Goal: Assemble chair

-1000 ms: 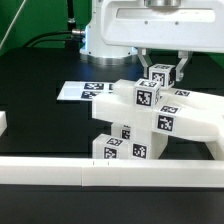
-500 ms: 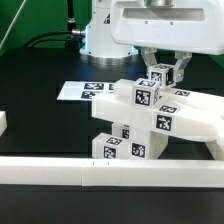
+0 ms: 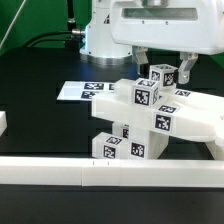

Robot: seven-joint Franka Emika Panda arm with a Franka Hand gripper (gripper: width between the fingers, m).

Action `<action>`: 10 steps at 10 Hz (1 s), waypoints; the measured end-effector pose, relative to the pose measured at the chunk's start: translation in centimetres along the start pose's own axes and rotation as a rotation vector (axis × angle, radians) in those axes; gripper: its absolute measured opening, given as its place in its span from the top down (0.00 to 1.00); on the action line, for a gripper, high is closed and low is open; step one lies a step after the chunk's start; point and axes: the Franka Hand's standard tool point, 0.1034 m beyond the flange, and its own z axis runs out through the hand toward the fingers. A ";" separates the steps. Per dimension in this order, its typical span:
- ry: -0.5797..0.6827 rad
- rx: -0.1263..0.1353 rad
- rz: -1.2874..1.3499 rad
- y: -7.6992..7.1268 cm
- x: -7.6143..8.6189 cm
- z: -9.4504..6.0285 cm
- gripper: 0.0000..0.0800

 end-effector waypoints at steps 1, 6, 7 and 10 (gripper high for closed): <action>0.000 -0.001 -0.106 0.0 0.0 0.0 0.20; 0.020 -0.040 -0.556 0.1 0.0 0.1 0.19; 0.016 -0.041 -0.647 0.0 0.0 0.1 0.19; 0.013 -0.037 -0.865 -0.4 -0.2 -0.1 0.19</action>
Offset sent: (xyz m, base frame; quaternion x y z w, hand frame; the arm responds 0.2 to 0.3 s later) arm 0.0028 -0.0105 -0.0021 -0.0344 0.0015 -0.2140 0.9762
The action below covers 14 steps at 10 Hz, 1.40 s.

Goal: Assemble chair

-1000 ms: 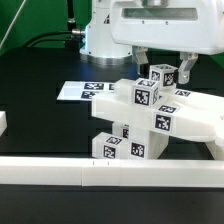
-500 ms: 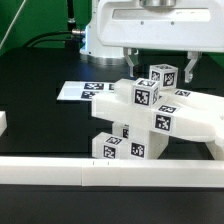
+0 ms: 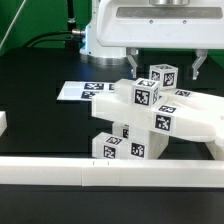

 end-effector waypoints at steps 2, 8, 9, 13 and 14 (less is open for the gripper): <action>0.002 0.000 -0.106 0.1 0.1 -0.1 0.19; 0.001 -0.002 -0.223 0.1 0.0 0.0 0.65; 0.001 -0.001 -0.219 0.1 0.0 0.0 0.65; 0.002 0.000 -0.033 0.1 0.0 0.0 0.65; 0.002 0.001 0.042 0.1 0.0 0.0 0.65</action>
Offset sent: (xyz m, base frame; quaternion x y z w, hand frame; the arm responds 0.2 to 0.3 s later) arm -0.0031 0.0021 0.0026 0.0047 -0.0078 -0.1846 0.9828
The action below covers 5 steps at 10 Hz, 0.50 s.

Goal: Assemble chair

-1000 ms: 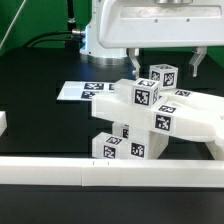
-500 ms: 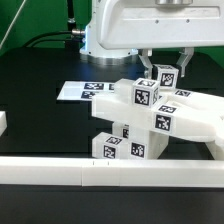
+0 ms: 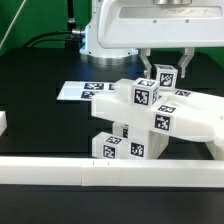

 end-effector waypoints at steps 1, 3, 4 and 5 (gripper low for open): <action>0.000 0.000 0.061 0.0 0.0 0.0 0.65; 0.000 0.001 0.190 0.0 0.0 0.0 0.64; 0.000 0.001 0.218 0.0 0.0 0.0 0.64; 0.000 0.002 0.301 0.0 0.0 0.0 0.64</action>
Offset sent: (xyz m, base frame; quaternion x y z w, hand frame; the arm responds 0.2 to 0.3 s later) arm 0.0000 0.0000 0.0000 0.0000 0.0000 0.1296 0.9916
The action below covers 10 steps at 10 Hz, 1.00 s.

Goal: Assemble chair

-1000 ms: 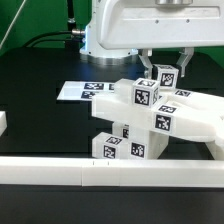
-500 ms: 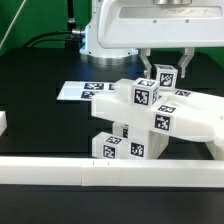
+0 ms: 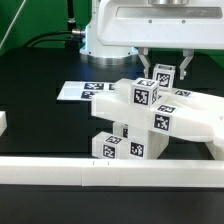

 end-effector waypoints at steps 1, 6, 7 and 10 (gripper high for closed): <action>0.000 0.001 0.077 0.0 0.0 0.0 0.64; -0.008 0.015 0.379 -0.2 -0.1 0.0 0.64; -0.009 0.026 0.470 -0.3 -0.1 0.0 0.64; 0.011 0.066 0.684 -0.3 0.0 0.1 0.64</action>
Offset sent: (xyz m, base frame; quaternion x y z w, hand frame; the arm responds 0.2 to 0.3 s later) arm 0.0000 0.0000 0.0000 0.0000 0.0000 0.1938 0.9810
